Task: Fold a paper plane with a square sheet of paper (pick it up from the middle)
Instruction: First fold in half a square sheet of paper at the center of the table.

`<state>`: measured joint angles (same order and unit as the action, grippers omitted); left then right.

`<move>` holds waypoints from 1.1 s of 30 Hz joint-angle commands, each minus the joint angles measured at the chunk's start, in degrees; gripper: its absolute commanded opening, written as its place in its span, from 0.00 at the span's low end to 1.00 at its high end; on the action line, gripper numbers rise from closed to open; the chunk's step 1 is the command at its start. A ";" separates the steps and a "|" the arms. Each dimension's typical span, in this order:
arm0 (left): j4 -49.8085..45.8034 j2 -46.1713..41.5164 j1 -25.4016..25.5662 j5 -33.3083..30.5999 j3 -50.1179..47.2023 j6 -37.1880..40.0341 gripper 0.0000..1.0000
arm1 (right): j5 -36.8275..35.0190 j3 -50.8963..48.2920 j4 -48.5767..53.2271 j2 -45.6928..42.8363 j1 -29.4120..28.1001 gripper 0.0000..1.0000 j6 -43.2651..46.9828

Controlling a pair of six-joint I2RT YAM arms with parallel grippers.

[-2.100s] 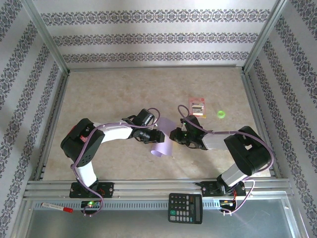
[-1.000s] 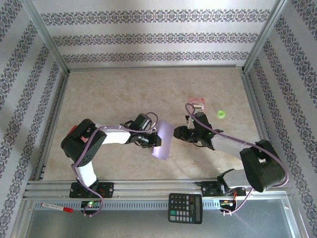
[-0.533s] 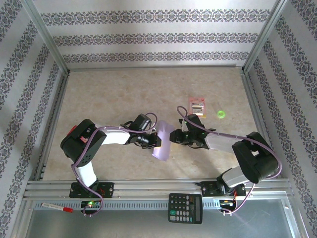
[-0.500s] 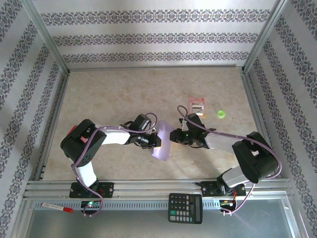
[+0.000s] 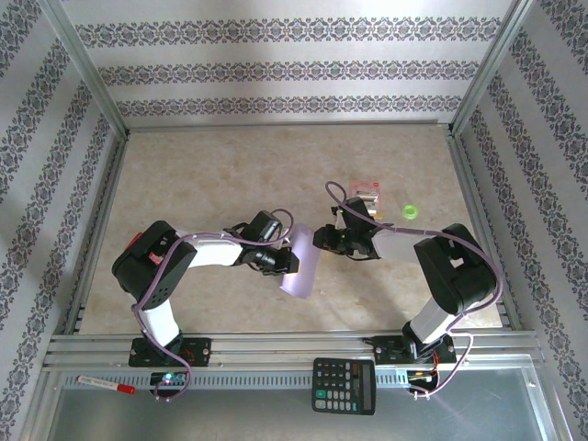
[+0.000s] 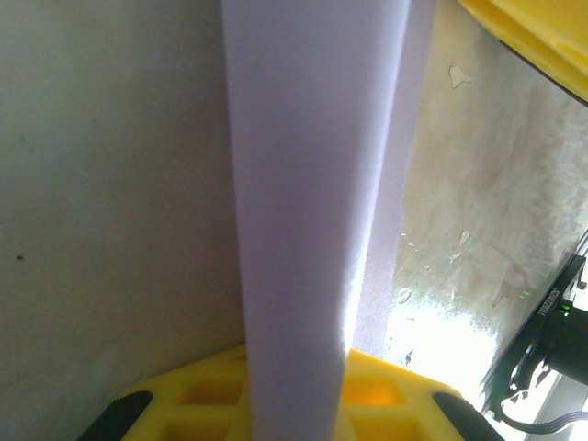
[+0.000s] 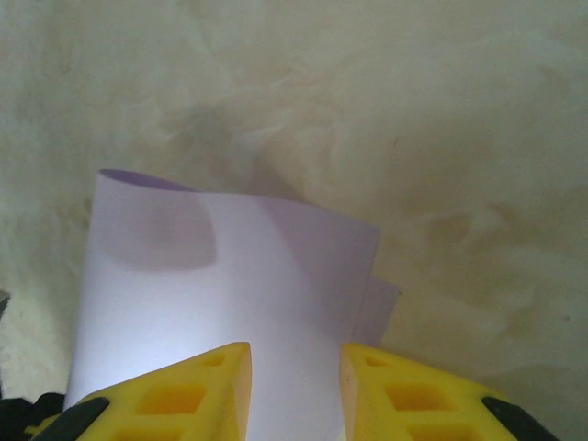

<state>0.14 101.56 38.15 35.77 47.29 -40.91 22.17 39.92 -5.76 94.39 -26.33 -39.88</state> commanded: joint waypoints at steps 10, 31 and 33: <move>-13.71 -0.62 -0.06 -7.15 2.97 5.82 0.28 | -2.24 2.79 1.66 4.69 1.33 0.23 2.52; -22.00 -2.33 -0.09 -10.01 6.23 10.75 0.29 | -1.35 4.90 3.78 6.71 1.37 0.20 5.21; -21.97 -2.42 -0.09 -9.97 6.14 10.76 0.28 | -1.18 5.21 4.13 6.77 1.34 0.20 5.64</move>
<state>-15.94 100.25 38.26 28.40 53.30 -31.64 22.59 44.21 -1.41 98.24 -25.21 -36.36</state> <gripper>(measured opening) 0.282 0.204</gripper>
